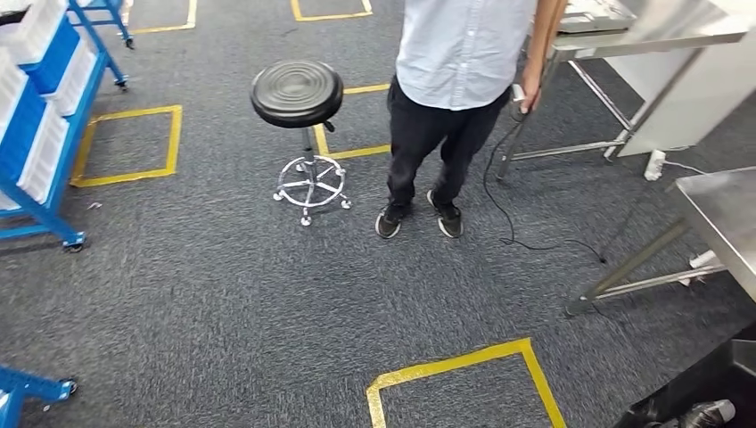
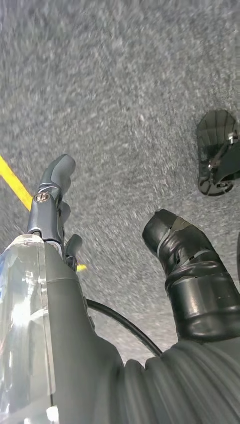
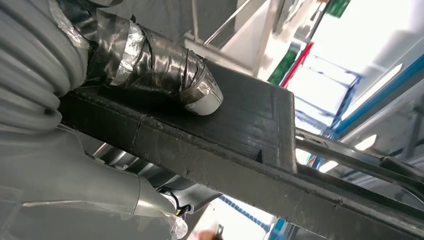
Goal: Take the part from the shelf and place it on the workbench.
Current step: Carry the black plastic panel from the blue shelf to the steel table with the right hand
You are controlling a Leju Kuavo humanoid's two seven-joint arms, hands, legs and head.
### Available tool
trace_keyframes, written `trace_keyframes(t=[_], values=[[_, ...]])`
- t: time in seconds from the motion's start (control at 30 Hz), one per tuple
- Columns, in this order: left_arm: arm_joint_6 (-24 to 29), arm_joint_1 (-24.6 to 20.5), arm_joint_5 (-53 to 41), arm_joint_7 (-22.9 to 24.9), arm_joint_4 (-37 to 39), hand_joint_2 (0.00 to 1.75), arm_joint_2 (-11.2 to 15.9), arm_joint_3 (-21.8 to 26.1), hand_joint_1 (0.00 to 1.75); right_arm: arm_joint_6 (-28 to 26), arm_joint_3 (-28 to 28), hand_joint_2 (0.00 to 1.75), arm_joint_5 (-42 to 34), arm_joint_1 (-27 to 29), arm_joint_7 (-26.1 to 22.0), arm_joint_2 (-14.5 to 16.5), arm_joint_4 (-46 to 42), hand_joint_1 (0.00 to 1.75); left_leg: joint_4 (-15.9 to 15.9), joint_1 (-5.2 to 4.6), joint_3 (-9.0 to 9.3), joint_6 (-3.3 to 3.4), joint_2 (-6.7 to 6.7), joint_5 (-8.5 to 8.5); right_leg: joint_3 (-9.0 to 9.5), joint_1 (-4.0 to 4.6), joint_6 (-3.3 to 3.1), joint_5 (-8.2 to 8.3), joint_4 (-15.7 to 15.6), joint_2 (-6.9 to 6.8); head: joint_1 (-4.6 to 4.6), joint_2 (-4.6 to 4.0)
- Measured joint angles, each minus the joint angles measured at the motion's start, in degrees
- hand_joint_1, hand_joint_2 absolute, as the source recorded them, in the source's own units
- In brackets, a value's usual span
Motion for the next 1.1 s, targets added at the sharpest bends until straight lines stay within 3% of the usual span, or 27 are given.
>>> trace_keyframes(t=[0.1, 0.17, 0.23, 0.3, 0.37, 0.43, 0.47, 0.5, 0.53, 0.6, 0.67, 0.73, 0.77, 0.83, 0.87, 0.9, 0.97, 1.0, 1.03, 1.1], values=[[-0.07, -0.26, -0.46, -0.01, 0.00, 1.75, -0.01, -0.08, 0.00, -0.13, 0.00, 1.75, 0.27, -0.84, 0.01, -0.01, 0.44, 1.75, 0.00, -0.11, 0.62, -0.52, 1.78, -0.48, 6.39, 0.63, -0.85, 4.79, -11.90, -2.81, -0.01, 0.00], [-0.08, -0.47, -0.53, 0.02, 0.00, 1.75, 0.02, -0.09, 0.00, -0.37, 0.00, 1.75, 0.90, -1.79, 0.07, -0.02, 0.83, 1.75, 0.00, -0.25, 0.90, -1.05, 2.73, -0.73, 7.54, 1.24, -1.51, 5.08, -14.52, -3.62, -0.02, 0.00], [-0.10, -0.76, -0.55, -0.01, 0.00, 1.75, 0.04, -0.09, 0.00, -0.55, 0.00, 1.75, 1.94, -2.31, 0.33, -0.10, 1.15, 1.75, -0.05, -0.30, 1.19, -1.66, 3.43, -0.96, 7.49, 1.20, -2.13, 5.35, -14.75, -2.40, -0.04, 0.00], [-0.08, -0.95, -0.61, -0.04, 0.00, 1.75, 0.05, -0.09, 0.00, -0.75, 0.00, 1.75, 2.62, -2.66, 0.79, -0.21, 1.37, 1.75, 1.72, -0.22, 0.67, -2.23, 1.45, -2.42, 7.79, 0.75, -2.79, 5.74, -15.36, -1.33, -0.06, 0.00], [-0.02, -0.92, -0.68, -0.03, 0.00, 1.75, 0.05, -0.09, 0.00, -1.00, 0.00, 1.75, 2.63, -3.20, 1.14, -0.27, 1.57, 1.75, 7.97, -0.09, -2.14, -2.54, -1.57, -5.88, 7.94, 0.56, -3.24, 5.90, -15.60, -0.31, -0.08, 0.00], [0.06, -0.70, -0.84, 0.09, 0.00, 1.75, 0.05, -0.09, 0.00, -1.16, 0.00, 1.75, 2.21, -3.54, 1.26, -0.37, 1.80, 1.75, 15.16, -0.04, -5.79, -2.68, -2.45, -8.52, 7.92, 0.62, -3.39, 5.87, -15.53, 1.03, -0.08, 0.00], [0.12, -0.58, -0.92, 0.18, 0.00, 1.75, 0.05, -0.09, 0.00, -1.21, 0.00, 1.75, 1.95, -3.62, 1.26, -0.48, 1.89, 1.75, 16.48, -0.01, -6.67, -2.71, -2.51, -8.24, 7.94, 0.63, -3.40, 5.86, -15.45, 1.80, -0.09, 0.00], [0.16, -0.51, -0.99, 0.27, 0.00, 1.75, 0.05, -0.09, 0.00, -1.25, 0.00, 1.75, 1.74, -3.72, 1.26, -0.59, 1.96, 1.75, 15.65, 0.04, -6.56, -2.70, -2.56, -6.85, 7.98, 0.62, -3.37, 5.82, -15.35, 2.60, -0.09, 0.00], [0.20, -0.50, -1.00, 0.33, 0.00, 1.75, 0.07, -0.09, 0.00, -1.27, 0.00, 1.75, 1.61, -3.87, 1.26, -0.72, 2.02, 1.75, 12.61, 0.11, -5.42, -2.64, -2.80, -4.55, 8.02, 0.60, -3.30, 5.75, -15.20, 3.41, -0.09, 0.00], [0.24, -0.52, -1.00, 0.31, 0.00, 1.75, 0.17, -0.08, 0.00, -1.36, 0.00, 1.75, 1.55, -4.43, 1.26, -1.01, 2.16, 1.75, 4.88, 0.32, -2.34, -2.36, -4.94, -0.89, 7.83, 0.55, -2.92, 5.47, -14.61, 4.92, -0.08, 0.00], [0.35, -0.63, -1.00, 0.12, 0.00, 1.75, 0.31, -0.07, 0.00, -1.44, 0.02, 1.75, 1.65, -5.19, 1.33, -1.53, 2.33, 1.75, 1.21, 0.31, -0.89, -1.95, -6.69, -0.05, 7.23, 0.37, -2.21, 5.40, -14.12, 6.24, -0.07, 0.00], [0.59, -0.83, -1.00, -0.02, 0.00, 1.75, 0.35, -0.08, 0.00, -1.47, 0.04, 1.75, 1.79, -5.60, 1.48, -2.03, 2.50, 1.75, 0.93, 0.15, -0.79, -1.37, -6.06, 0.01, 6.80, 0.19, -1.40, 5.65, -14.22, 7.38, -0.08, 0.00], [0.71, -0.90, -1.01, -0.02, 0.00, 1.75, 0.36, -0.09, 0.00, -1.48, 0.04, 1.75, 1.82, -5.64, 1.53, -2.23, 2.55, 1.75, 0.62, 0.17, -0.65, -0.95, -5.41, 0.21, 6.68, 0.18, -1.07, 5.53, -14.05, 6.88, -0.07, 0.00], [0.86, -0.91, -1.02, -0.02, 0.00, 1.75, 0.37, -0.09, 0.00, -1.50, 0.04, 1.75, 1.86, -5.89, 1.58, -2.56, 2.65, 1.75, -0.06, 0.37, -0.44, -0.17, -4.14, 0.61, 5.49, 0.30, -0.48, 3.83, -11.50, 3.99, -0.01, 0.00], [0.88, -0.88, -1.03, -0.02, 0.00, 1.75, 0.38, -0.08, 0.00, -1.50, 0.04, 1.75, 1.87, -6.10, 1.59, -2.74, 2.70, 1.75, -0.18, 0.35, -0.39, 0.08, -3.43, 0.65, 4.03, 0.26, -0.22, 2.11, -8.36, 2.11, 0.01, 0.00], [0.89, -0.80, -1.04, -0.02, 0.00, 1.75, 0.39, -0.08, 0.00, -1.51, 0.04, 1.75, 1.87, -6.28, 1.60, -2.85, 2.77, 1.75, -0.20, 0.30, -0.40, 0.22, -2.73, 0.59, 2.12, 0.18, 0.04, 0.31, -4.52, 1.05, 0.02, 0.00], [0.89, -0.62, -1.07, 0.01, 0.00, 1.75, 0.40, -0.07, 0.00, -1.54, 0.04, 1.75, 1.89, -6.38, 1.68, -3.07, 2.96, 1.75, -0.17, 0.23, -0.36, 0.26, -1.20, 0.39, -0.86, -0.09, 0.42, -1.44, 1.34, 0.36, 0.02, 0.00], [0.87, -0.58, -1.10, 0.09, 0.00, 1.75, 0.40, -0.07, 0.00, -1.55, 0.04, 1.75, 1.93, -6.36, 1.78, -3.15, 3.06, 1.75, -0.15, 0.23, -0.26, 0.21, -0.49, 0.26, -0.92, -0.19, 0.51, -0.72, 1.34, 0.21, 0.01, 0.00], [0.83, -0.57, -1.15, 0.25, 0.00, 1.75, 0.40, -0.08, 0.00, -1.56, 0.05, 1.75, 1.99, -6.35, 1.93, -3.22, 3.14, 1.75, -0.15, 0.24, -0.07, 0.09, 0.18, 0.10, 0.31, -0.25, 0.53, 1.02, -1.11, -0.13, 0.02, 0.00], [0.68, -0.60, -1.28, 0.60, 0.00, 1.75, 0.41, -0.09, 0.00, -1.59, 0.11, 1.75, 2.26, -6.43, 2.31, -3.38, 3.21, 1.75, -0.14, 0.13, 0.49, -0.31, 1.35, -0.34, 4.58, -0.06, 0.22, 4.62, -9.23, -2.35, 0.02, 0.00]])
